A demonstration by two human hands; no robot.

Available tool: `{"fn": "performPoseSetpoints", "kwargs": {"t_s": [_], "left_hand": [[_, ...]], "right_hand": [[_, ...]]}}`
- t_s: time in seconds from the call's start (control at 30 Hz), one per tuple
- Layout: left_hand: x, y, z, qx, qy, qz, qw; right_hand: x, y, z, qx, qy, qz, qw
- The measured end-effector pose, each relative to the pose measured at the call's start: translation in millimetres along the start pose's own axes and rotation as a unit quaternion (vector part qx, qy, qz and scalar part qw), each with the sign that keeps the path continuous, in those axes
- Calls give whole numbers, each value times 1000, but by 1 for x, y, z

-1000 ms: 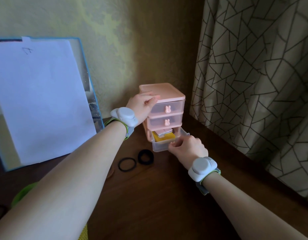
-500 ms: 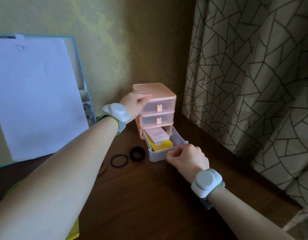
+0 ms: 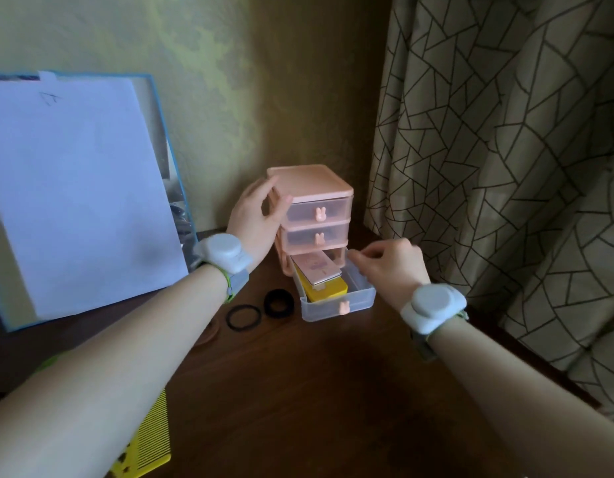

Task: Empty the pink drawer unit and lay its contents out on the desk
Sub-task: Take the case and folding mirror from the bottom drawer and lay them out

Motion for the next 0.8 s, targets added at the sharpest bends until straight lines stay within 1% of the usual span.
{"fn": "performPoseSetpoints", "kwargs": {"t_s": [0.1, 0.2, 0.3, 0.4, 0.47, 0.6, 0.8], "left_hand": [[0, -33, 4, 39, 3, 20, 999], [-8, -62, 13, 76, 34, 101, 991], [-17, -78, 22, 85, 59, 184, 977], [-22, -86, 23, 81, 33, 251, 964], [-24, -88, 23, 80, 45, 256, 962], [-28, -90, 20, 71, 167, 252, 951], [-33, -89, 21, 47, 203, 264, 942]], "right_hand": [[-7, 23, 13, -21, -17, 27, 999], [-24, 37, 20, -62, -44, 77, 994], [-40, 43, 23, -77, -79, 102, 989], [-51, 43, 23, -81, -110, 113, 984], [-56, 45, 24, -87, -121, 129, 980], [-58, 47, 29, -93, -155, 163, 970], [-57, 46, 28, -88, -144, 170, 971]]}}
Point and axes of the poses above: each hand's wrist, its own y-axis towards the middle knuckle, its own x-axis out of the back of the hand, z = x × y, the point moved 2 cm from there along y, towards the middle knuckle, and after that the axes turned 6 degrees about y, right-handed, at the moved point
